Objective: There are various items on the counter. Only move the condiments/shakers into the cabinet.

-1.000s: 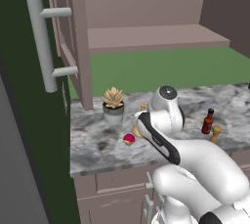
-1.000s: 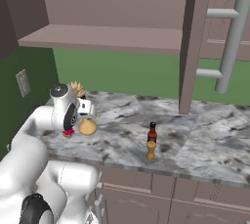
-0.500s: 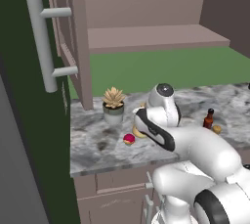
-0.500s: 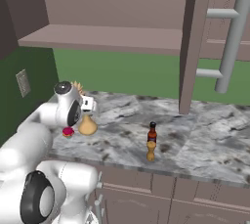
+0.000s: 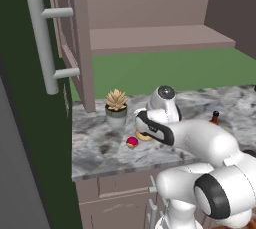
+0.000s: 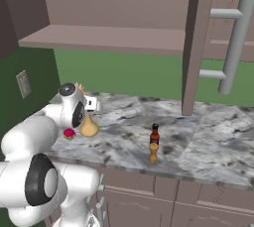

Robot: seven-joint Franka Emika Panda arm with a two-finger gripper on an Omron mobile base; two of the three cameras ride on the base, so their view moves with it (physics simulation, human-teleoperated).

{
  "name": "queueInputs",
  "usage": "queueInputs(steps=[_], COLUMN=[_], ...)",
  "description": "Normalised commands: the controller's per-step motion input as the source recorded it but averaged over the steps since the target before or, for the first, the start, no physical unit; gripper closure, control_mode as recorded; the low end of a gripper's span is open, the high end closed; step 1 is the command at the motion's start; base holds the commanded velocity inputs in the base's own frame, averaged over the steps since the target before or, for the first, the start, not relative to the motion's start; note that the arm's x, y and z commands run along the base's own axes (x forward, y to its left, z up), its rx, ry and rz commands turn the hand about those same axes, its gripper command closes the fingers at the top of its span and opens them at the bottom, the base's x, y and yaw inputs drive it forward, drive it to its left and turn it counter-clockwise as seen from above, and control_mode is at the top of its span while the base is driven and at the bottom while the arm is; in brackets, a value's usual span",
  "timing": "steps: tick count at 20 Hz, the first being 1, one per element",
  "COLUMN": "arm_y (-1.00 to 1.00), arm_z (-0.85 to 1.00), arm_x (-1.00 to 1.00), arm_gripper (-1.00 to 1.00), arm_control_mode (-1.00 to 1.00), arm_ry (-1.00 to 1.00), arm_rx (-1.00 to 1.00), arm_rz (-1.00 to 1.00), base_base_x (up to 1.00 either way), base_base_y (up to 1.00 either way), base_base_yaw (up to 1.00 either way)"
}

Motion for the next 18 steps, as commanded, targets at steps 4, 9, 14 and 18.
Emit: queueInputs(steps=[4,9,14,18], arm_y=[0.0,0.0,0.0,0.0], arm_z=[-0.11,-0.06,-0.03,0.0], arm_x=[0.12,0.12,0.21,0.2], arm_gripper=[-1.0,-1.0,-1.0,-1.0], arm_control_mode=[-1.0,-1.0,-1.0,-1.0], arm_ry=[-0.08,-0.12,-0.11,-0.08], arm_rx=[0.0,0.0,0.0,0.0], arm_rz=[0.0,0.0,0.0,0.0], base_base_x=[0.0,0.0,0.0,0.0], base_base_y=[0.0,0.0,0.0,0.0], base_base_yaw=[0.0,0.0,0.0,0.0])
